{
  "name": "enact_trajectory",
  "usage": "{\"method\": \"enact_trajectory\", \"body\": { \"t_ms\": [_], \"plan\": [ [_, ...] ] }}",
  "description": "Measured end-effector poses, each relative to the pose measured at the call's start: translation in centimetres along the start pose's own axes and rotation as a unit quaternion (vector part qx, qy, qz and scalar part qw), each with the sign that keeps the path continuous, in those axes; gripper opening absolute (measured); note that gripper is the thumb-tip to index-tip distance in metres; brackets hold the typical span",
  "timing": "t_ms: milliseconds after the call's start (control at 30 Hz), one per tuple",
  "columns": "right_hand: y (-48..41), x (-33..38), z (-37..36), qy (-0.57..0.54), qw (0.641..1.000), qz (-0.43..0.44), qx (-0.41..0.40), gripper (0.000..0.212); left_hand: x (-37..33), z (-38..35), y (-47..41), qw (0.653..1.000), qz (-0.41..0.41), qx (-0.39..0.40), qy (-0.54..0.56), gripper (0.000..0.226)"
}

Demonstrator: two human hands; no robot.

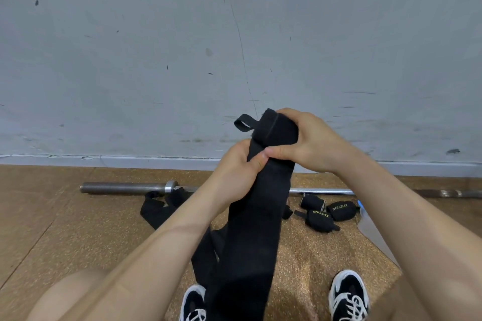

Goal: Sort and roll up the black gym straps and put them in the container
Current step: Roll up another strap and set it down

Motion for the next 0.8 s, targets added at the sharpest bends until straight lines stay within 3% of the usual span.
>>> {"method": "enact_trajectory", "body": {
  "t_ms": [167,300,367,667,800],
  "plan": [
    [0.3,1.8,0.1,0.127,0.990,0.048,-0.025,0.054,-0.3,-0.8,0.9,0.994,0.027,0.002,0.104,0.024],
    [0.7,4.0,-0.3,0.190,0.977,0.088,-0.040,0.061,-1.3,-0.2,1.1,0.989,-0.005,-0.037,0.143,0.049],
    [0.8,4.4,-0.5,0.183,0.977,0.100,-0.035,0.065,-1.8,0.3,1.2,0.991,-0.023,-0.061,0.114,0.054],
    [1.0,5.7,-0.8,0.174,0.976,0.123,-0.054,0.075,-1.9,1.7,1.9,0.973,-0.028,-0.126,0.193,0.019],
    [1.1,5.4,-0.7,0.075,0.988,0.124,-0.058,0.074,-1.2,2.5,1.7,0.964,-0.005,-0.141,0.223,0.036]
  ]
}}
Point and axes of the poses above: each hand's wrist, its own y-axis away from the middle knuckle, its own z-axis out of the back of the hand, x = y × z, the point moved 10 cm from there along -y, towards the middle knuckle, and after that the axes turned 12 degrees about y, right-handed, at the moved point
